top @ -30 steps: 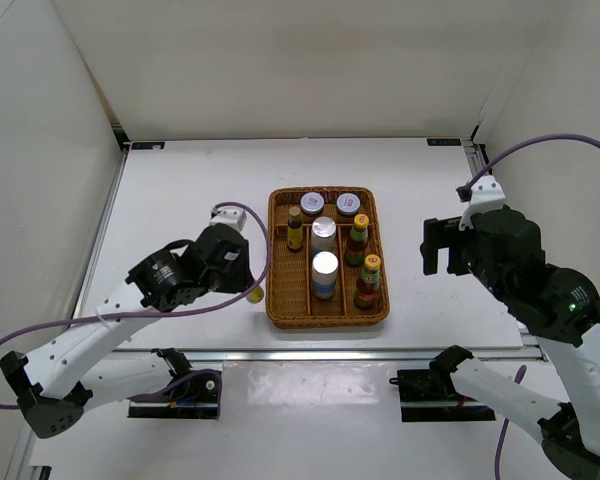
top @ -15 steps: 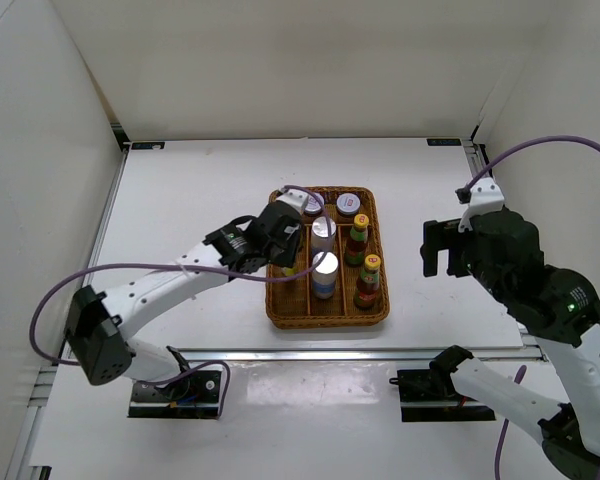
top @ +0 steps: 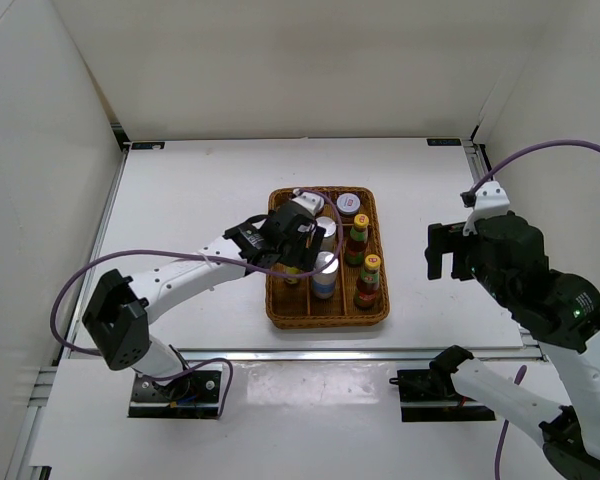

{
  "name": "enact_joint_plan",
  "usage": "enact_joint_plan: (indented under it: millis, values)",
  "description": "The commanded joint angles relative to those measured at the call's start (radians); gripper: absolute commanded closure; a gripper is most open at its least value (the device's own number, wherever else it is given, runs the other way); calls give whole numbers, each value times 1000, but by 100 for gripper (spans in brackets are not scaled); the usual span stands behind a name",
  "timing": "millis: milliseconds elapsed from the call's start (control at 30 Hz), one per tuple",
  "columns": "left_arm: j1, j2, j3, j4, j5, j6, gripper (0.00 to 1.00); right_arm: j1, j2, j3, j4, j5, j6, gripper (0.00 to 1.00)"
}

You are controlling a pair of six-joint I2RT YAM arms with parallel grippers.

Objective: Organize the condiment bottles

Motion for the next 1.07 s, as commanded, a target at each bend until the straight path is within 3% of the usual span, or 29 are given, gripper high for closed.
enact_joint_plan:
  millis: [0,167,367,433,567,633,700,833,1033]
  values:
    - [-5,-56,28,34,11,0,0,1,-16,-7,-3,20,11,0]
    - [-5,-145,70,-17,-62,60,0,1,-5,3,-3,20,20,0]
    - [-5,-425,108,-98,-338,213,0,1,25,23,-3,9,45,0]
    - [21,-566,47,-81,-432,240,0,1,36,23,12,-25,45,0]
    - [69,-802,-258,15,-677,329,0,1,-17,-64,100,-111,45,0]
    - [54,-977,-466,127,-673,344,0,1,-50,-121,153,-108,45,0]
    - [53,-1136,-504,175,-557,359,0,1,-71,-155,209,-79,54,0]
    - [75,-1196,-604,316,-716,411,0,1,-54,-158,249,64,54,0]
    - [90,-1027,-590,307,-581,411,0,1,16,-138,249,118,54,0]
